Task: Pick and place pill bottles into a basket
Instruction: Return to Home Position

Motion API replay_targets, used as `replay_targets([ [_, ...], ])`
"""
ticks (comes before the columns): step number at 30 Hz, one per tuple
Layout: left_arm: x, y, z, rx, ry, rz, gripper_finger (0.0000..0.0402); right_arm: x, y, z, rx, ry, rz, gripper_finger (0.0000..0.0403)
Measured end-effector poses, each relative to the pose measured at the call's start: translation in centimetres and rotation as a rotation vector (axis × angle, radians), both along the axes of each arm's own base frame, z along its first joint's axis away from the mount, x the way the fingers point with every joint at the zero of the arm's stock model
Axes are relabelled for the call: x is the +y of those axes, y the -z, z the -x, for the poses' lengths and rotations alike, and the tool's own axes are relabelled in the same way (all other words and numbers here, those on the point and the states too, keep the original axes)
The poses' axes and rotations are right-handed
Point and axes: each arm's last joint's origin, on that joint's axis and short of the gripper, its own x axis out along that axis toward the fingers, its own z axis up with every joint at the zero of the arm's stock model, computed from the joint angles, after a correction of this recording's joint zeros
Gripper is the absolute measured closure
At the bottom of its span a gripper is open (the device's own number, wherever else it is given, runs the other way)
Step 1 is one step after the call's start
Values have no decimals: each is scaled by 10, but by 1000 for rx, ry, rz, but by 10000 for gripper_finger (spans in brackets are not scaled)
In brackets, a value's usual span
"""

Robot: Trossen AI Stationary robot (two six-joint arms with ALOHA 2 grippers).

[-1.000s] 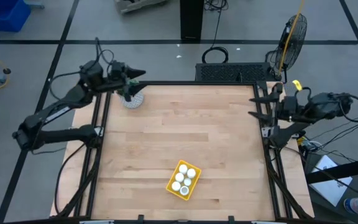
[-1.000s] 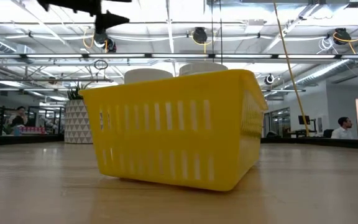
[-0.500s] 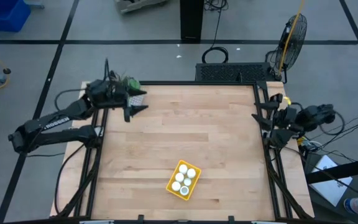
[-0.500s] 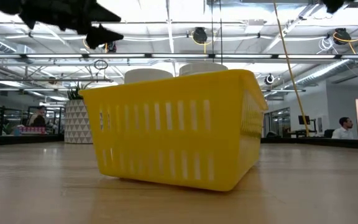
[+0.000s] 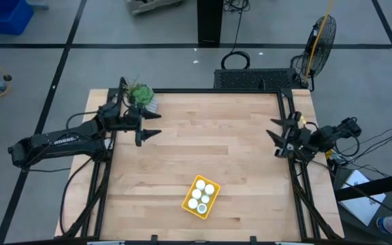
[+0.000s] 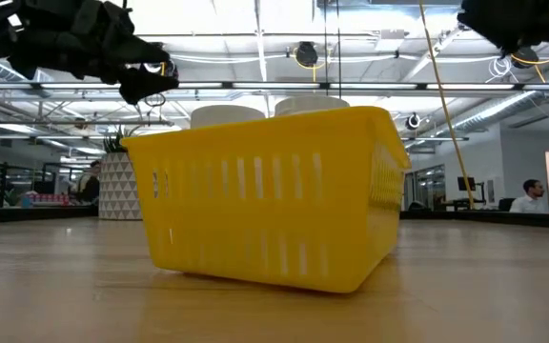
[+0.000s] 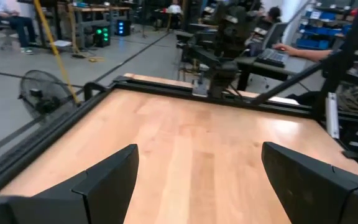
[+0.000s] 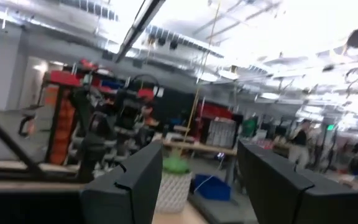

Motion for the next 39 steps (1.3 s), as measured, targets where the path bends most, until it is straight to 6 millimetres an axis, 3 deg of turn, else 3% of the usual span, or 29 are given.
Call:
replay_targets([
  [14,-22,5,-7,16,157,-87,55,8,36,-10,261,-212,-194,204],
  [23,-25,8,-8,26,131,-94,55,6,56,-16,288,-189,-249,204],
  [29,-27,33,-3,-39,124,-93,55,4,57,-20,167,-218,-319,204],
  [34,-27,58,7,-18,100,-13,55,4,54,-20,141,-290,-326,204],
  [39,-30,71,16,-17,93,27,55,3,53,-20,144,-282,-312,204],
])
